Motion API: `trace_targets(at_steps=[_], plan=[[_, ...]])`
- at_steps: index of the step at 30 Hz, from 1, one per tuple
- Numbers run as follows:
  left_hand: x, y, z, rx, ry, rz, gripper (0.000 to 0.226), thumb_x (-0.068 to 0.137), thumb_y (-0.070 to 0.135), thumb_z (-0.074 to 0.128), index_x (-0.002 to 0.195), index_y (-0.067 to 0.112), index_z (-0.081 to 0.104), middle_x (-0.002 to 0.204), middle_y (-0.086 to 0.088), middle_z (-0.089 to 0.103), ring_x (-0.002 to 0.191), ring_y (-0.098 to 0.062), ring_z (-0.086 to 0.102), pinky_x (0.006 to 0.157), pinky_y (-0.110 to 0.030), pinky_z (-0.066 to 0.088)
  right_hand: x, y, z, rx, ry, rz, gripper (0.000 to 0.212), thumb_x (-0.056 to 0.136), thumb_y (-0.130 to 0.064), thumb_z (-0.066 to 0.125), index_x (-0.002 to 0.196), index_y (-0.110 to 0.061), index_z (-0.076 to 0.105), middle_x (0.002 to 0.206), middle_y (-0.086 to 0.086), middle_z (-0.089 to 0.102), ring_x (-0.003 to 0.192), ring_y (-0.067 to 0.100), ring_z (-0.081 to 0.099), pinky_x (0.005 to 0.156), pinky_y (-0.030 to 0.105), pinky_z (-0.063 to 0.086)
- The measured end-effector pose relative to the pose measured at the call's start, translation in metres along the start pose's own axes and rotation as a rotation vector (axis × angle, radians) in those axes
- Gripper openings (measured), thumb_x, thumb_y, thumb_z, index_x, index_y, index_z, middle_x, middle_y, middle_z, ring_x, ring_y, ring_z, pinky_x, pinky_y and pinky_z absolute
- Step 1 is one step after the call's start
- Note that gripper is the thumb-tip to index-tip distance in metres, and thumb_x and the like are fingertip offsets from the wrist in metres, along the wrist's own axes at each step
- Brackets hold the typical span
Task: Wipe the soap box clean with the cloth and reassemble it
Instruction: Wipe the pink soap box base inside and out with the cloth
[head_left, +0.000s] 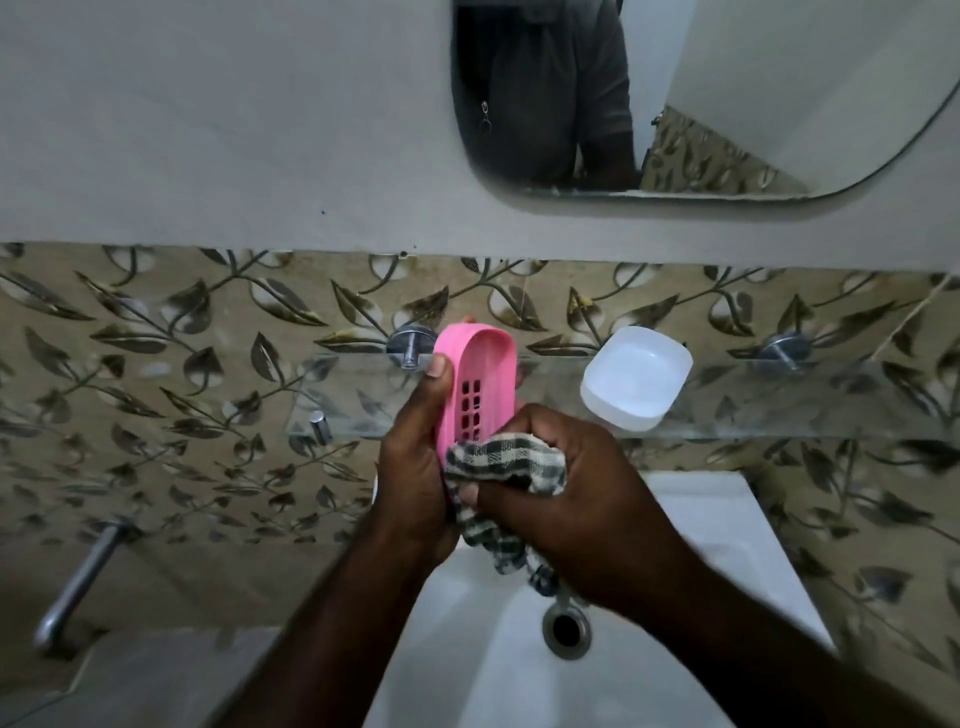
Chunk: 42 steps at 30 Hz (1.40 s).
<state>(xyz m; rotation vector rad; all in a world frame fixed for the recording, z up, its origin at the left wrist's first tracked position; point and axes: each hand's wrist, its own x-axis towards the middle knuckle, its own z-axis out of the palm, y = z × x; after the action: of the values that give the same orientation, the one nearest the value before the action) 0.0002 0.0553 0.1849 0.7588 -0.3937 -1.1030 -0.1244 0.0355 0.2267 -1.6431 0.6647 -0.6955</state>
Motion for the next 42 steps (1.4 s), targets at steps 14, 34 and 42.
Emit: trace_targets(at_steps=[14, 34, 42], plan=[[-0.007, 0.001, 0.006, 0.106, 0.067, 0.022, 0.063, 0.077, 0.053, 0.058, 0.114, 0.002, 0.066, 0.119, -0.037, 0.058, 0.109, -0.049, 0.057, 0.097, -0.059, 0.043, -0.008, 0.002, -0.006, 0.079, -0.053, -0.010, 0.012, 0.082, 0.002, 0.074, 0.084, -0.007, 0.066, 0.070, 0.023, 0.069, 0.059, 0.049, 0.064, 0.049, 0.053, 0.054], [0.000, 0.023, -0.006, -0.015, -0.071, -0.009, 0.078, 0.049, 0.055, 0.085, 0.112, 0.010, 0.071, 0.117, -0.024, 0.066, 0.099, -0.036, 0.066, 0.078, -0.043, 0.056, 0.008, 0.035, -0.021, -0.813, 0.013, -0.550, 0.028, 0.074, -0.022, 0.063, 0.098, -0.036, 0.059, 0.089, -0.015, 0.068, 0.080, 0.011, 0.063, 0.063, 0.033, 0.055], [0.000, 0.023, -0.016, -0.219, -0.211, 0.027, 0.074, 0.064, 0.052, 0.077, 0.123, 0.009, 0.065, 0.133, -0.024, 0.056, 0.121, -0.041, 0.055, 0.096, -0.057, 0.045, 0.010, 0.014, -0.044, 0.340, 0.192, -0.084, 0.036, 0.068, 0.006, 0.069, 0.101, -0.008, 0.072, 0.093, 0.015, 0.077, 0.084, 0.026, 0.075, 0.067, 0.032, 0.061]])
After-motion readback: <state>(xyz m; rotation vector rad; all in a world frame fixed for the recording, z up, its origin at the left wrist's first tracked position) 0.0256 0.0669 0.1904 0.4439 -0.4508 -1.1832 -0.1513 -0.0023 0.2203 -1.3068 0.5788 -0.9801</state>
